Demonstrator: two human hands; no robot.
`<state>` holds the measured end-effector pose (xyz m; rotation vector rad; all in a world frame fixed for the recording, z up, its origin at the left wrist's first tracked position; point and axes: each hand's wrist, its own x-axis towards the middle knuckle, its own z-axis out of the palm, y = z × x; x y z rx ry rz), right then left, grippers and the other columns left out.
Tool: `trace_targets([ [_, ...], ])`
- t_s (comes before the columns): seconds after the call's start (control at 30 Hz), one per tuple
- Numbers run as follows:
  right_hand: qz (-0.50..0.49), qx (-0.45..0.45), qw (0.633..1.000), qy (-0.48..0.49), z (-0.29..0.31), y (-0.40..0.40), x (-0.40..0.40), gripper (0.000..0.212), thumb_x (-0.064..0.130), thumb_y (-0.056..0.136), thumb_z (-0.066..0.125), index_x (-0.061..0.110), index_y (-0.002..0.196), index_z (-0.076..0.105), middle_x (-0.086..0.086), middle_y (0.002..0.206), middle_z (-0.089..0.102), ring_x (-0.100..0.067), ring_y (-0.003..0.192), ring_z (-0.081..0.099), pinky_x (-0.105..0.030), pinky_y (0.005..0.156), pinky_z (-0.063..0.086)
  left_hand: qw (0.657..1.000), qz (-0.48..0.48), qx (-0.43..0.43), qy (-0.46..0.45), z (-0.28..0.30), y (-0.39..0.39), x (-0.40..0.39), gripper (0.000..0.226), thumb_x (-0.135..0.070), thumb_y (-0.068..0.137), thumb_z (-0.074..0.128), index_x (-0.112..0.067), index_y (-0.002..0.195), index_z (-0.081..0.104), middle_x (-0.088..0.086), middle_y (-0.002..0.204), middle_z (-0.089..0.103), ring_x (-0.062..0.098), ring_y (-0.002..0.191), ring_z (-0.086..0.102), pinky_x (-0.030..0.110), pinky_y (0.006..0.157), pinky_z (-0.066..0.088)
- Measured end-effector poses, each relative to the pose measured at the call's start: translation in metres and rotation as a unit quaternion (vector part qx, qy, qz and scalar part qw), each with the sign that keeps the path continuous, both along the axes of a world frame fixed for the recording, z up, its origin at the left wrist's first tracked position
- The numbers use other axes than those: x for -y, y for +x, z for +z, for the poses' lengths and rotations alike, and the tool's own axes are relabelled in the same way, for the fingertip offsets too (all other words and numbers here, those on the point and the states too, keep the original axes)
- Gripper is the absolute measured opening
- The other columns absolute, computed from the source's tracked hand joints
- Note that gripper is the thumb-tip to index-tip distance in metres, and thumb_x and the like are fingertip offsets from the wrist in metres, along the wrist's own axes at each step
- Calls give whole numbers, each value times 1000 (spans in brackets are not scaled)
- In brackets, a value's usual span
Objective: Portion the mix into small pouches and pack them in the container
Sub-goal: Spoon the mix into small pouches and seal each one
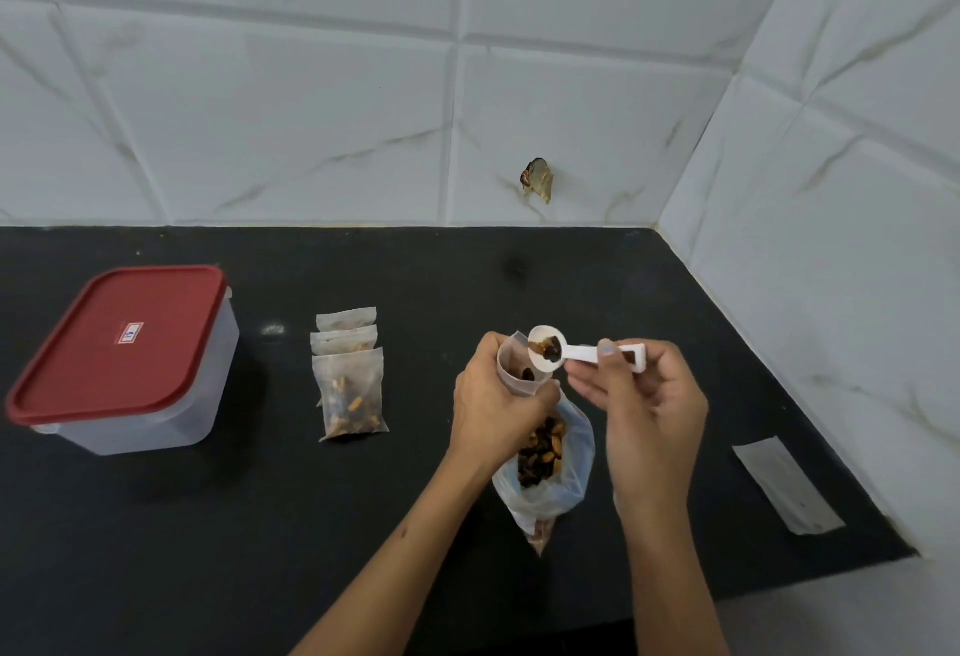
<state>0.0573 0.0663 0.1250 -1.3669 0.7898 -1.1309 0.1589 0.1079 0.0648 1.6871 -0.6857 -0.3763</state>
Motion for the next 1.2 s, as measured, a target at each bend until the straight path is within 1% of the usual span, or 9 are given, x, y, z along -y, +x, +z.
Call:
trace_targets([
  [0.17,-16,118,960,252,1,-7,15,6,11,92,60,6,94,61,-11,80,74,-21,75,74,-31,66,61,1000,7,10,-7,-5,3,-1,28,-18,72,77,-16,90,55,-10,82,59,-5,75,58,9,63,44],
  [0.27,-25,97,950,297,-16,-12,27,8,12,92,59,6,97,61,-13,84,73,-21,77,73,-32,69,61,1000,18,-3,3,-10,9,-6,30,-23,73,78,-17,92,56,-10,85,60,0,77,59,13,65,46],
  [0.43,-3,-177,980,94,-62,-19,31,3,15,92,60,12,91,59,-4,84,71,-10,77,72,-27,73,58,997,37,-39,46,-19,16,-19,27,-23,74,76,-19,89,53,-7,84,59,4,76,57,18,61,42],
  [0.5,28,-275,961,-31,-70,-17,27,7,16,92,60,14,86,57,1,77,67,-5,72,67,-17,66,54,996,30,-49,72,-24,18,-22,28,-24,73,75,-18,89,53,-5,86,58,4,77,57,18,60,40],
  [0.6,55,-371,911,-171,-78,-11,24,8,15,94,56,13,87,53,5,73,59,-6,64,60,-19,56,50,992,21,-67,107,-34,18,-24,33,-32,71,75,-13,92,57,-5,90,59,6,81,58,19,60,42],
  [0.8,88,-418,880,-210,-96,-4,19,7,14,96,52,16,102,55,7,78,57,-5,67,58,-14,52,45,976,-5,-187,114,-48,18,-24,47,-44,57,70,-14,92,58,0,92,63,15,85,63,32,70,54],
  [0.87,106,-424,878,-197,-94,-5,18,7,14,96,51,18,100,55,6,79,58,-5,67,57,-14,52,43,972,-15,-210,105,-51,18,-23,38,-36,65,72,-14,93,60,2,92,64,14,84,63,29,66,50],
  [1.03,127,-380,901,-167,-82,-10,19,14,13,94,57,22,84,51,6,75,58,-7,68,59,-16,60,48,965,-34,-246,89,-53,18,-23,25,-24,76,72,-13,95,60,2,86,63,13,80,62,25,61,45],
  [1.2,100,-376,906,-166,-83,-3,23,14,14,96,54,18,83,49,4,74,58,-11,67,59,-20,57,46,963,-34,-258,76,-52,18,-26,21,-22,75,71,-14,91,60,-1,78,59,12,72,57,24,55,41],
])
